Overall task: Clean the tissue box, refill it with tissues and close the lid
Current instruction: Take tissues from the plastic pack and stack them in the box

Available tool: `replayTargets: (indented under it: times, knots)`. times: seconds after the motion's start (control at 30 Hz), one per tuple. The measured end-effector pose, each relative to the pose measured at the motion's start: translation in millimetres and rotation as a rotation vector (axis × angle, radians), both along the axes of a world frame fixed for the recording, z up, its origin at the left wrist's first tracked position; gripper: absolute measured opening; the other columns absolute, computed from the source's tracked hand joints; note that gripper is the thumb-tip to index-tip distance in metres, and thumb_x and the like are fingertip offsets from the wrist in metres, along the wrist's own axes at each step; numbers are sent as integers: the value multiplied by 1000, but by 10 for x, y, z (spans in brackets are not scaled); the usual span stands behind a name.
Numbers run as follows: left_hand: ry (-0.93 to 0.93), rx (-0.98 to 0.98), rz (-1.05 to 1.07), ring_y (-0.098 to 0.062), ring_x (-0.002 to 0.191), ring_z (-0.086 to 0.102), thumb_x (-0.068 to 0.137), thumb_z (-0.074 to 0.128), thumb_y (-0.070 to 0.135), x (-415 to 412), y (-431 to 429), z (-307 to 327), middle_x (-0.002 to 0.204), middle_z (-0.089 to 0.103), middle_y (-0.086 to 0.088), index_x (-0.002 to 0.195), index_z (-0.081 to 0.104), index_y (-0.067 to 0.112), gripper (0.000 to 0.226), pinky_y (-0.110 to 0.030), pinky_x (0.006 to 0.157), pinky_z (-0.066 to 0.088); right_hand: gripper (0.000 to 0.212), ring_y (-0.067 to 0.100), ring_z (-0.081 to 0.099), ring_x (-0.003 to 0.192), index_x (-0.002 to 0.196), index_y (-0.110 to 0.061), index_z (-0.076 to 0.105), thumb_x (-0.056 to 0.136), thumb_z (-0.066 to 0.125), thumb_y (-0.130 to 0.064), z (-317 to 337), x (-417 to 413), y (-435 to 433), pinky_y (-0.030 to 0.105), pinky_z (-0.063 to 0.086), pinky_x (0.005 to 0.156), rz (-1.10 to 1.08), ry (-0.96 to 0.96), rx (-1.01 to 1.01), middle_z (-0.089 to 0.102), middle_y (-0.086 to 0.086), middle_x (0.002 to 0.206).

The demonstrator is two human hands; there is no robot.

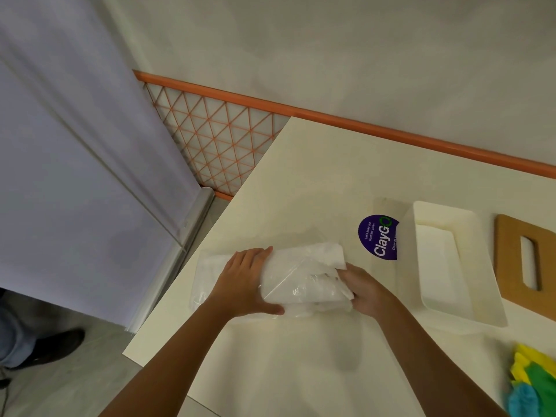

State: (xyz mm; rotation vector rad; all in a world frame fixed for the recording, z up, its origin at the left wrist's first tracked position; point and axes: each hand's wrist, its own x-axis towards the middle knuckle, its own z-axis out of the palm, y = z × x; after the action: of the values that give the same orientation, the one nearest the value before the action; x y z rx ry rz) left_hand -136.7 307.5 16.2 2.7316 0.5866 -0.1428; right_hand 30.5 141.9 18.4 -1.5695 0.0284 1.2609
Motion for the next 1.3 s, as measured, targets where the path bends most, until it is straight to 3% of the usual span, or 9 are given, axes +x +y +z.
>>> replayTargets:
  times: [0.1, 0.23, 0.47, 0.57, 0.63, 0.83, 0.97, 1.1, 1.3]
  knots:
    - [16, 12, -4, -17, 134, 28, 53, 69, 75, -8, 3, 12, 148, 28, 5, 148, 14, 22, 122, -28, 112, 22, 27, 24, 65, 101, 116, -12, 63, 90, 58, -15, 82, 34, 2, 40, 52, 91, -2, -134, 1, 68, 7, 112]
    - [37, -13, 12, -16, 130, 32, 44, 61, 82, -16, 11, 50, 145, 32, 4, 147, 16, 22, 127, -27, 109, 26, 29, 20, 58, 94, 114, -9, 61, 85, 62, -8, 267, 120, -39, 34, 48, 87, -72, -399, -66, 63, 1, 96]
    - [198, -95, 4, -19, 133, 30, 25, 50, 92, 76, 53, 229, 148, 25, 4, 148, 1, 27, 147, -35, 108, 32, 38, 27, 58, 105, 122, -6, 57, 85, 62, -13, 499, 259, -299, 35, 47, 92, -121, -589, -116, 62, 9, 116]
    - [207, -105, 30, -25, 143, 15, 19, 35, 99, 187, 46, 342, 155, 13, 1, 148, -1, 30, 150, -45, 116, 16, 29, 22, 57, 92, 116, -8, 60, 87, 59, -9, 677, 357, -452, 28, 44, 74, -134, -625, -82, 62, 8, 104]
    - [157, -56, 35, -27, 146, -2, 20, 19, 104, 301, -5, 423, 157, 2, 0, 148, 0, 29, 149, -48, 117, -3, 29, 23, 58, 95, 115, -10, 60, 87, 59, -10, 779, 420, -570, 29, 44, 79, -164, -657, -74, 63, 9, 108]
    - [-85, -415, 240, -27, 144, 8, 76, 51, 68, 808, -393, 703, 152, 18, -2, 147, 17, 23, 91, -48, 118, 8, 33, 23, 55, 95, 119, -9, 58, 87, 58, -9, 1053, 626, -952, 32, 42, 83, -301, -665, -24, 60, 7, 108]
    - [-233, -679, 354, -20, 127, 39, 81, 60, 52, 1132, -685, 796, 139, 34, -4, 141, 32, 20, 73, -34, 106, 36, 38, 27, 57, 103, 122, -11, 56, 85, 61, -15, 1169, 738, -1199, 38, 45, 88, -422, -666, 11, 61, 8, 115]
    - [-278, -759, 434, -17, 96, 51, 83, 63, 44, 1348, -945, 903, 115, 49, -8, 129, 41, 15, 59, -25, 84, 40, 31, 28, 58, 104, 113, -15, 59, 82, 64, -16, 1238, 799, -1367, 47, 46, 97, -608, -612, 87, 63, 6, 111]
    - [-64, -1245, 488, -23, 83, 63, 87, 57, 47, 1548, -1248, 1046, 91, 62, -6, 98, 54, 13, 36, -33, 90, 53, 21, 14, 58, 86, 105, -18, 56, 86, 60, -9, 1173, 702, -1392, 37, 47, 85, -820, -400, 282, 62, -4, 94]
